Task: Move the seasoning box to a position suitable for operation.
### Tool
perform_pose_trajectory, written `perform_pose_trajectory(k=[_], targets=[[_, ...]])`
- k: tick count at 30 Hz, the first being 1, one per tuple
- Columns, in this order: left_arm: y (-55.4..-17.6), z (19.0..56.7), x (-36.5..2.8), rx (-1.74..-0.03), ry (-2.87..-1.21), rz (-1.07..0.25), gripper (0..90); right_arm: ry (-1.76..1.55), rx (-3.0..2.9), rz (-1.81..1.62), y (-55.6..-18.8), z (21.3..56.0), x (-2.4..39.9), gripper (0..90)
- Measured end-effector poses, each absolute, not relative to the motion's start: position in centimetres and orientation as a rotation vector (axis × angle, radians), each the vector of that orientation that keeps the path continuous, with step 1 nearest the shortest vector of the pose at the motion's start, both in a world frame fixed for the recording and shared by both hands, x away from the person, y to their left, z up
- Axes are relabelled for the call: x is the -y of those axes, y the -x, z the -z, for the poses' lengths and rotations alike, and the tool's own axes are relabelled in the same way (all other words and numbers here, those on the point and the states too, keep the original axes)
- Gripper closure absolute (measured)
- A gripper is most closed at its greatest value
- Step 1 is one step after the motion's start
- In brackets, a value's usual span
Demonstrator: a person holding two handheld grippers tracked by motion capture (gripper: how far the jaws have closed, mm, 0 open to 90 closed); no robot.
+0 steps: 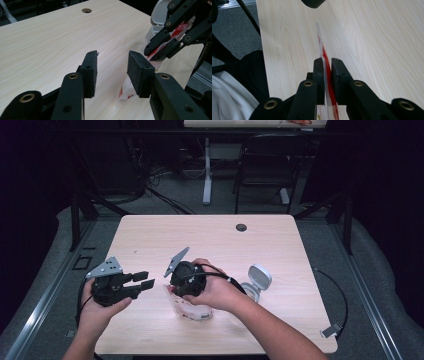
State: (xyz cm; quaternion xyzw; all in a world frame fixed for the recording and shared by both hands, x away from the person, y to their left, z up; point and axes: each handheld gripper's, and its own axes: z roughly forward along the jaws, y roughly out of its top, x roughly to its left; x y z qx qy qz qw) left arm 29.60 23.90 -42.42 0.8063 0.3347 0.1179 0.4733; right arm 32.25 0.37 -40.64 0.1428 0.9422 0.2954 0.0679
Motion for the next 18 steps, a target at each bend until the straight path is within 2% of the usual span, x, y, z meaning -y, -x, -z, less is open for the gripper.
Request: perform_pose_trajectory(k=[18], targets=[[-29.63, 42.69, -23.49, -0.811, -1.985, -0.281, 60.2, -0.364, -2.819, -0.894, -32.34, 40.59, 0.12, 89.0]])
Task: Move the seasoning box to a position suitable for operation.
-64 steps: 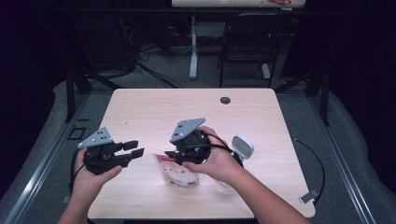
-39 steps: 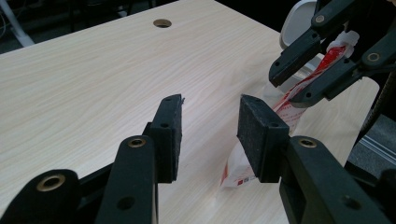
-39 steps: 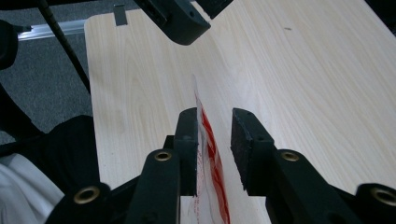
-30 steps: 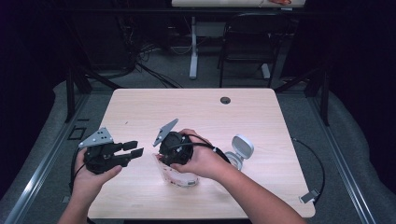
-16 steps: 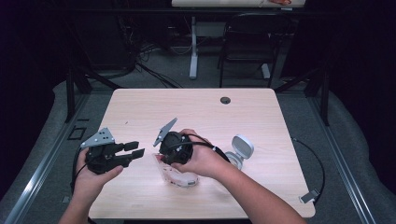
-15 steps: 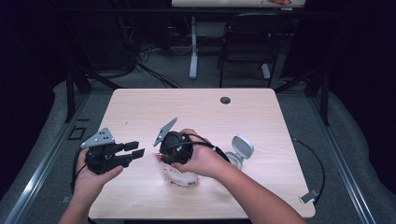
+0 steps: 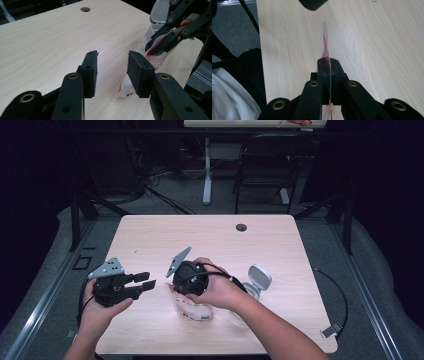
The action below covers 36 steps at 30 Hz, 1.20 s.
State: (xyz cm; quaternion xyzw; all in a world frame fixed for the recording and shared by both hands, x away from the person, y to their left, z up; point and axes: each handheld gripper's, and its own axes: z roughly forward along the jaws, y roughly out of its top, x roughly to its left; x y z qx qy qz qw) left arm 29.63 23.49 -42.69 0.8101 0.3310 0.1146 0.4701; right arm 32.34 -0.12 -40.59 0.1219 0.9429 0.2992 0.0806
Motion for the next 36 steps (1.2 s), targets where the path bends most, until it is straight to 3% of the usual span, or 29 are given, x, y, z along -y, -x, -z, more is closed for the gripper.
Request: perform_pose_trajectory(k=[36], targets=[[-29.6, 43.9, -21.0, -0.717, -2.046, -0.235, 58.3, -0.481, -2.682, -1.294, -31.4, 40.2, 6.6, 89.8]])
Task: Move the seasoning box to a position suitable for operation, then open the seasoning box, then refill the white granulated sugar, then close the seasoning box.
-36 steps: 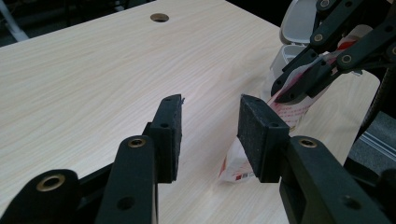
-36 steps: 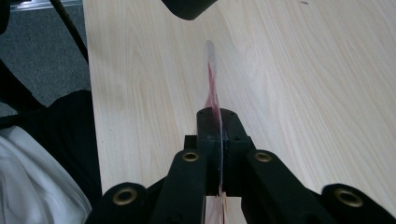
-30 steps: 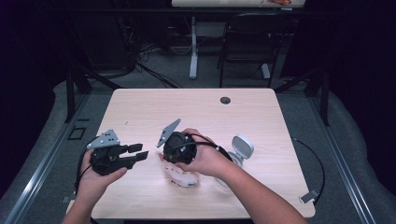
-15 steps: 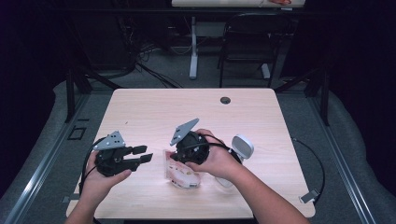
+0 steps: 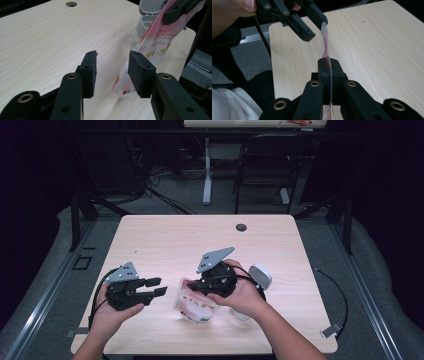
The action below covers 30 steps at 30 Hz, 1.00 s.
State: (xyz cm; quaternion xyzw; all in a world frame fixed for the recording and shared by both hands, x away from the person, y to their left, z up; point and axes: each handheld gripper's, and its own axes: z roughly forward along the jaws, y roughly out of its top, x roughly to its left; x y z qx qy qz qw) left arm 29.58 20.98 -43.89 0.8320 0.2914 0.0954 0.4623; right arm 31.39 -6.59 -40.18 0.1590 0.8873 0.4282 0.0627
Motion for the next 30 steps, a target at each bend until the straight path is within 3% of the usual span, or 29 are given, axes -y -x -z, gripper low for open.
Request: perform_pose_trajectory(k=[30], targets=[[-30.6, 46.6, -17.1, -0.598, -2.080, -0.122, 47.1, -0.538, -2.526, -1.506, -30.6, 40.1, 11.2, 89.8]])
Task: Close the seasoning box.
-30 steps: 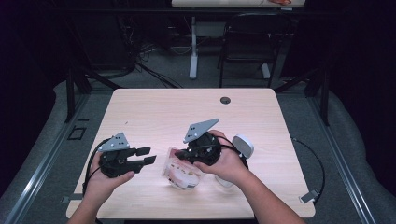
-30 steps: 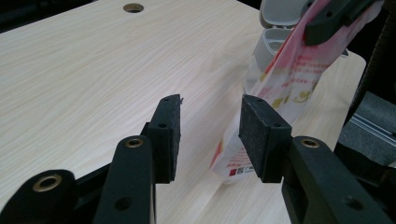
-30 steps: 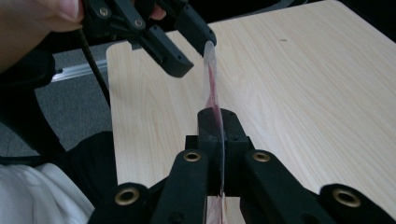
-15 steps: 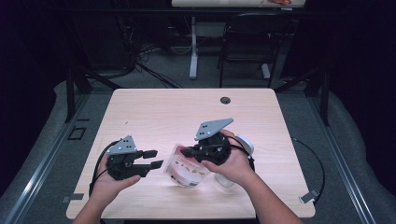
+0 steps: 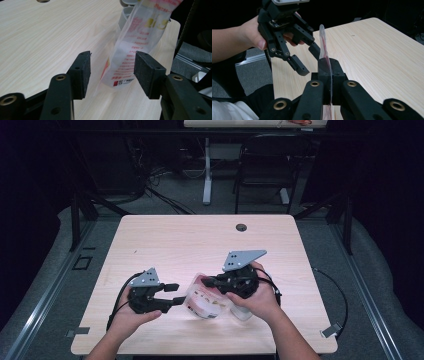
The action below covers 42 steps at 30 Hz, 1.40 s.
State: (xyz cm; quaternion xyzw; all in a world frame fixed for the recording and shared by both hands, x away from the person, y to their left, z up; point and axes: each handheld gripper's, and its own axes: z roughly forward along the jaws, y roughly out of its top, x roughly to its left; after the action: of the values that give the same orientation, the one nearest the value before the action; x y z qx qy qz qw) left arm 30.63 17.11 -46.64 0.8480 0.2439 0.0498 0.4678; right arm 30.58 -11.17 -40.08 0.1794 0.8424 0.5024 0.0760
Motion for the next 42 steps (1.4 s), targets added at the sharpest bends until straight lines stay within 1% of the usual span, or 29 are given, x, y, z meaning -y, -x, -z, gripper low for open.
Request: perform_pose_trajectory(k=[9, 15, 17, 19, 22, 25, 30, 36, 42], targets=[[-31.8, 47.9, -15.8, -0.565, -2.070, -0.080, 47.7, -0.530, -2.531, -1.543, -31.0, 40.8, 12.0, 89.9], [-32.3, 48.6, -14.7, -0.506, -2.080, -0.046, 45.5, -0.541, -2.538, -1.542, -31.3, 41.1, 12.2, 89.9], [-32.3, 48.8, -14.4, -0.497, -2.078, -0.032, 45.4, -0.540, -2.533, -1.550, -31.4, 41.1, 12.4, 89.9], [-32.2, 49.1, -14.0, -0.497, -2.081, -0.045, 44.5, -0.542, -2.525, -1.562, -31.4, 41.0, 12.5, 89.9], [-32.2, 49.6, -13.5, -0.484, -2.106, -0.027, 46.0, -0.539, -2.513, -1.569, -31.3, 40.8, 12.5, 89.9], [-32.1, 50.0, -13.1, -0.477, -2.116, -0.010, 45.5, -0.537, -2.505, -1.586, -31.3, 40.7, 12.5, 90.0], [-32.3, 50.3, -12.9, -0.469, -2.118, -0.006, 44.5, -0.529, -2.508, -1.579, -31.2, 40.6, 12.3, 90.0], [-32.4, 50.4, -13.0, -0.479, -2.100, 0.030, 42.2, -0.522, -2.503, -1.593, -31.3, 40.4, 12.1, 90.0], [-32.5, 50.6, -13.0, -0.462, -2.119, 0.052, 39.3, -0.520, -2.522, -1.631, -31.7, 40.4, 11.6, 90.0]])
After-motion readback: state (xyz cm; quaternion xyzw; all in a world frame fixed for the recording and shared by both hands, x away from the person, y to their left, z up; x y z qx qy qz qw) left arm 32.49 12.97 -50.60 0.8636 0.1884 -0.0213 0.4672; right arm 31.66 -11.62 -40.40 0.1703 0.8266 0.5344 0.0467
